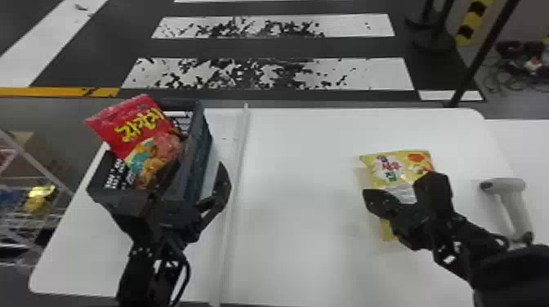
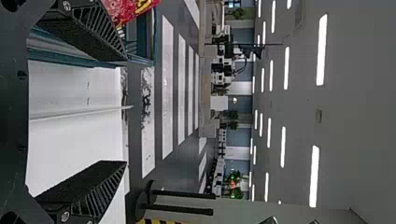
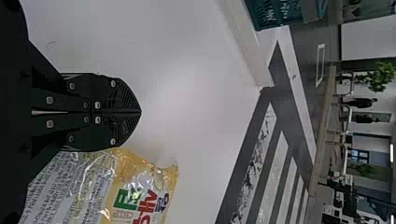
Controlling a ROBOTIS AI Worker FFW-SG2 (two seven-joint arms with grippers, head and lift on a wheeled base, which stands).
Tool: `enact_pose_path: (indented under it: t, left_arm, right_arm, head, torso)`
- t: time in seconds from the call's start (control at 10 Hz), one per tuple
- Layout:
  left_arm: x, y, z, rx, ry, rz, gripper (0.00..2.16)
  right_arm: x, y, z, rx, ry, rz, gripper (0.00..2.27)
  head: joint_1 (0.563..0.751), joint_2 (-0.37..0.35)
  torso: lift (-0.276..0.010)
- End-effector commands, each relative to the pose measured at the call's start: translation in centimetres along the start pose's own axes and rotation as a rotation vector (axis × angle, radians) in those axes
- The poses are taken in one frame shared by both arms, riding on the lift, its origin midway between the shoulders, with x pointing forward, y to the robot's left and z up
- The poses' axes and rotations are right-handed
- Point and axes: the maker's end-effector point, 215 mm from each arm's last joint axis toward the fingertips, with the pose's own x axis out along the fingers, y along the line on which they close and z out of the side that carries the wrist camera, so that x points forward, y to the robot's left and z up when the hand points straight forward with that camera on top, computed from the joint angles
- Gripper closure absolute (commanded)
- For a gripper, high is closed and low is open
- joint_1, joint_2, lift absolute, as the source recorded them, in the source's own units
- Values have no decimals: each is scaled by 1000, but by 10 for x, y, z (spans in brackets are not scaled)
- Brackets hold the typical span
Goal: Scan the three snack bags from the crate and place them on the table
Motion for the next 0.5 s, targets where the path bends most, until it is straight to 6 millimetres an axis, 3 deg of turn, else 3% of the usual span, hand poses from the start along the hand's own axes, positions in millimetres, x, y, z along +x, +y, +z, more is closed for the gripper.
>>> enact_pose_path:
  t: [0.0,0.1,0.2,0.3,0.4]
  left_arm:
    - [-1,-3,5,-3,-9,-4,93]
    - [-2,-7,8,-4,-15,-8,93]
    - [-2,-10,10,-8,-20,-15,93]
    - [-2,-12,12,-7,-23,-17,93]
    - [-1,-14,12,-9,-23,-21,93]
  right_arm:
    - [-21,-4,37,55,-96,-8,1717]
    - [-37,-13,53,78,-136,-28,1038]
    - [-53,-25,63,87,-158,-56,218]
    - [-69,-42,64,107,-153,-96,26]
    - [-85,-62,60,122,-148,-140,29]
  head:
    - [695,75]
    - [695,75]
    - [695,65]
    - [695,45]
    - [695,32]
  torso:
    - [-62]
    - [-62]
    - [-62]
    - [-62]
    - [-62]
